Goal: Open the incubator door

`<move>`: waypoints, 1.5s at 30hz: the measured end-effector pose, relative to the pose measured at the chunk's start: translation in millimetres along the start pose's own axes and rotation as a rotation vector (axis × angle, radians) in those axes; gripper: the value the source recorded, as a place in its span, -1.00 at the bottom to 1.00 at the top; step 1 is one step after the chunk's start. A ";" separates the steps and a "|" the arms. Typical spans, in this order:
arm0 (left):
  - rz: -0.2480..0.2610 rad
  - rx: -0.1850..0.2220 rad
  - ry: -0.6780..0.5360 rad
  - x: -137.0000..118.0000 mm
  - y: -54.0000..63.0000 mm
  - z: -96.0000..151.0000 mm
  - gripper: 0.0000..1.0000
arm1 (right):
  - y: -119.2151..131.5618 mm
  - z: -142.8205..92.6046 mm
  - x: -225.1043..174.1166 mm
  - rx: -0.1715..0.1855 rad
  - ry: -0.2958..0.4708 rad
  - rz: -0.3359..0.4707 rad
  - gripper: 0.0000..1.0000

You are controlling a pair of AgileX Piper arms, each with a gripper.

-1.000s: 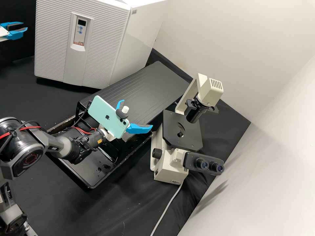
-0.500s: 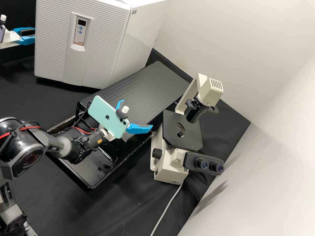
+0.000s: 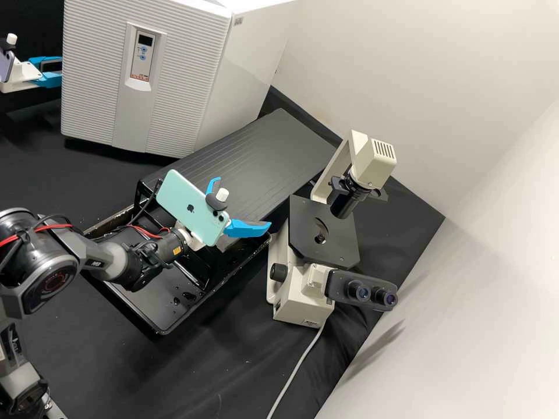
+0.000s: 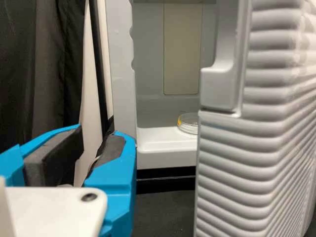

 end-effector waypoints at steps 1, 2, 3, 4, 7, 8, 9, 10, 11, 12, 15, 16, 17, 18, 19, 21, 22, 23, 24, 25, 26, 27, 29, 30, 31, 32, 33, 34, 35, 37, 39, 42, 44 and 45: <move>-0.004 -0.003 -0.001 -0.3 -1.2 1.3 1.00 | 0.0 0.0 0.0 0.000 0.000 0.000 1.00; -0.009 -0.005 -0.004 -0.7 -2.5 2.8 1.00 | 0.0 0.0 0.0 0.000 0.000 0.000 1.00; -0.018 -0.009 -0.010 -1.5 -5.1 5.7 1.00 | 0.0 0.0 0.0 0.000 0.000 0.000 1.00; -0.025 -0.011 -0.015 -1.9 -6.9 8.0 1.00 | 0.0 0.0 0.0 0.000 0.000 0.000 1.00; -0.048 -0.019 -0.037 -4.7 -12.2 17.8 1.00 | 0.0 0.0 0.0 0.000 0.000 0.000 1.00; -0.056 -0.019 -0.050 -5.6 -13.1 23.3 1.00 | 0.0 0.0 0.0 0.000 0.000 0.000 1.00; -0.057 -0.023 -0.043 -6.9 -13.1 24.4 1.00 | 0.0 0.0 0.0 0.000 0.000 0.000 1.00; -0.058 -0.025 -0.041 -7.8 -12.6 26.2 1.00 | 0.0 0.0 0.0 0.000 0.000 0.000 1.00; -0.062 -0.031 -0.038 -9.4 -13.3 28.0 1.00 | 0.0 0.0 0.0 0.000 0.000 0.000 1.00; -0.065 -0.031 -0.041 -10.7 -12.7 31.5 1.00 | 0.0 0.0 0.0 0.000 0.000 0.000 1.00; -0.072 -0.032 -0.059 -13.5 -11.9 41.2 1.00 | 0.0 0.0 0.0 0.000 0.000 0.000 1.00; -0.073 -0.031 -0.069 -13.9 -11.5 44.7 1.00 | 0.0 0.0 0.0 0.000 0.000 0.000 1.00; -0.077 -0.031 -0.084 -15.0 -11.7 49.5 1.00 | 0.0 0.0 0.0 0.000 0.000 0.000 1.00; -0.083 -0.030 -0.111 -16.1 -11.6 56.6 1.00 | 0.0 0.0 0.0 0.000 0.000 0.000 1.00; -0.087 -0.036 -0.130 -17.6 -11.3 61.9 1.00 | 0.0 0.0 0.0 0.000 0.000 0.000 1.00; -0.092 -0.033 -0.165 -20.6 -10.0 71.3 1.00 | 0.0 0.0 0.0 0.000 0.000 0.000 1.00; -0.101 -0.033 -0.185 -22.8 -11.0 77.0 1.00 | 0.0 0.0 0.0 0.000 0.000 0.000 1.00; -0.104 -0.034 -0.203 -23.7 -10.8 81.2 1.00 | 0.0 0.0 0.0 0.000 0.000 0.000 1.00; -0.111 -0.039 -0.216 -25.0 -12.0 84.2 1.00 | 0.0 0.0 0.0 0.000 0.000 0.000 1.00; -0.112 -0.041 -0.231 -25.5 -12.5 87.1 1.00 | 0.0 0.0 0.0 0.000 0.000 0.000 1.00; -0.123 -0.048 -0.243 -26.4 -14.4 90.1 1.00 | 0.0 0.0 0.0 0.000 0.000 0.000 1.00; -0.129 -0.053 -0.253 -27.1 -15.7 92.5 1.00 | 0.0 0.0 0.0 0.000 0.000 0.000 1.00; -0.149 -0.079 -0.273 -28.4 -19.2 98.8 1.00 | 0.0 0.0 0.0 0.000 0.000 0.000 1.00; -0.155 -0.085 -0.283 -28.9 -20.4 102.1 1.00 | 0.0 0.0 0.0 0.000 0.000 0.000 1.00; -0.161 -0.087 -0.294 -30.3 -21.4 105.8 1.00 | 0.0 0.0 0.0 0.000 0.000 0.000 1.00; -0.162 -0.085 -0.308 -31.2 -21.3 110.2 1.00 | 0.0 0.0 0.0 0.000 0.000 0.000 1.00; -0.164 -0.084 -0.315 -32.4 -21.3 112.6 1.00 | 0.0 0.0 0.0 0.000 0.000 0.000 1.00; -0.164 -0.083 -0.323 -33.2 -21.0 115.2 1.00 | 0.0 0.0 0.0 0.000 0.000 0.000 1.00; -0.166 -0.082 -0.328 -34.5 -21.0 116.5 1.00 | 0.0 0.0 0.0 0.000 0.000 0.000 1.00; -0.162 -0.078 -0.336 -36.0 -19.1 118.1 1.00 | 0.0 0.0 0.0 0.000 0.000 0.000 1.00; -0.158 -0.080 -0.331 -37.0 -18.2 118.0 1.00 | 0.0 0.0 0.0 0.000 0.000 0.000 1.00; -0.132 -0.054 -0.268 -38.2 -17.9 112.5 1.00 | 0.0 0.0 0.0 0.000 0.000 0.000 1.00; -0.085 -0.002 -0.172 -37.1 -16.2 106.8 1.00 | 0.0 0.0 0.0 0.000 0.000 0.000 1.00; -0.060 0.025 -0.117 -36.0 -14.5 103.3 1.00 | 0.0 0.0 0.0 0.000 0.000 0.000 1.00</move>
